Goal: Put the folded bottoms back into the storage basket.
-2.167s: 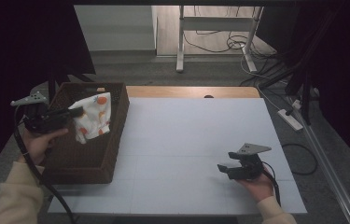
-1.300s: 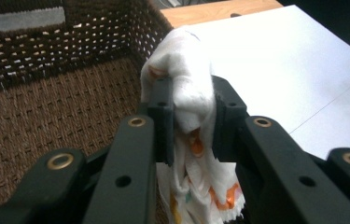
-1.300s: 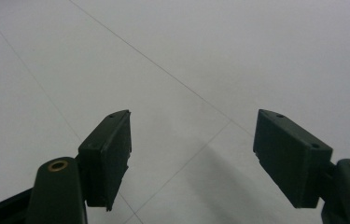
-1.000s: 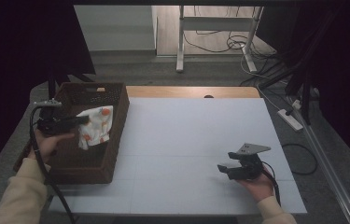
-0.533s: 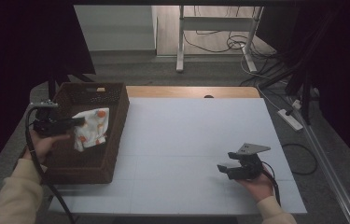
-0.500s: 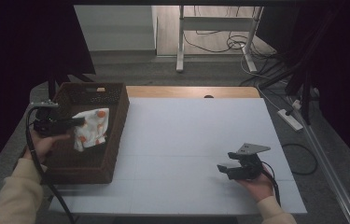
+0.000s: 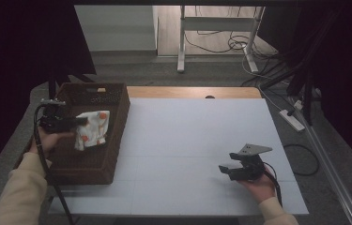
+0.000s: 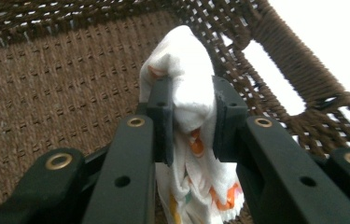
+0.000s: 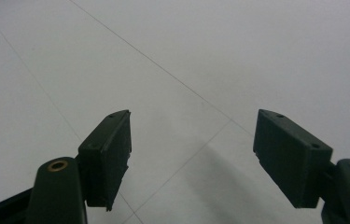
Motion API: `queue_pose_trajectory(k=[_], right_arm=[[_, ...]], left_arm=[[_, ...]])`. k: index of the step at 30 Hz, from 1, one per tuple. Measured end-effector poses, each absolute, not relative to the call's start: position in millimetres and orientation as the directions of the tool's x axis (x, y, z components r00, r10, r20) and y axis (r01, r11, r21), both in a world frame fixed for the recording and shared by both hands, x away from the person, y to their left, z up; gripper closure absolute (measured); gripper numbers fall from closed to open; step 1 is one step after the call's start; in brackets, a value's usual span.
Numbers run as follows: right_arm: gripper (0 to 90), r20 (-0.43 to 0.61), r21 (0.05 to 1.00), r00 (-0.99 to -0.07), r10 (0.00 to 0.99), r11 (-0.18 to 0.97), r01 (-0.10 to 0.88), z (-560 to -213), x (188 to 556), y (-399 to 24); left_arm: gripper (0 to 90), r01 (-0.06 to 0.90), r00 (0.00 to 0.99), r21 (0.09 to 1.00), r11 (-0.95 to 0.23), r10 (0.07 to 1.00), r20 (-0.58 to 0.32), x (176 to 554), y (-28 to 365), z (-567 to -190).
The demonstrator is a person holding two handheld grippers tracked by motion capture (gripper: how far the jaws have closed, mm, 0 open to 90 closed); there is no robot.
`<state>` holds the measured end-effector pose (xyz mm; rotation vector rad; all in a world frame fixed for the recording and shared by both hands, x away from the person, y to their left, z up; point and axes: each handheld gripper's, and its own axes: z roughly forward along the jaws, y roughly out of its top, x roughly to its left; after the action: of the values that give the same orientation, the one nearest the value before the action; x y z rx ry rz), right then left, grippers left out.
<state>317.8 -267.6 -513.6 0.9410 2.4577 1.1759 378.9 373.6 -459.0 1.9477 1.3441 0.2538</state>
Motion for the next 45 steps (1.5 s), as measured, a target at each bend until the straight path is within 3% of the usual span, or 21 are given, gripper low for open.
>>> queue_pose_trajectory(k=[22, 24, 29, 31, 45], right_arm=[[28.2, 0.044, 0.767, -0.760, 0.649, 0.465, 0.441, -513.8, 317.3, -266.8], [28.2, 0.045, 0.768, -0.760, 0.649, 0.464, 0.441, -513.7, 317.4, -267.0], [28.2, 0.045, 0.768, -0.760, 0.648, 0.464, 0.442, -513.7, 317.2, -266.7], [28.2, 0.046, 0.768, -0.760, 0.649, 0.463, 0.442, -513.7, 317.2, -266.7], [28.2, 0.048, 0.768, -0.760, 0.648, 0.462, 0.443, -514.2, 317.6, -266.4]], left_arm=[[67.1, 0.765, 0.347, 0.625, -0.151, 0.915, -0.204, 393.2, 382.8, -469.3], [62.9, 0.761, 0.348, 0.630, -0.153, 0.917, -0.197, 393.2, 382.6, -468.4], [38.1, 0.753, 0.316, 0.646, -0.127, 0.930, -0.185, 393.6, 382.5, -464.0], [32.4, 0.747, 0.301, 0.654, -0.116, 0.937, -0.177, 392.8, 383.1, -461.5], [29.5, 0.718, 0.353, 0.683, -0.134, 0.916, -0.192, 380.0, 374.9, -451.5]])
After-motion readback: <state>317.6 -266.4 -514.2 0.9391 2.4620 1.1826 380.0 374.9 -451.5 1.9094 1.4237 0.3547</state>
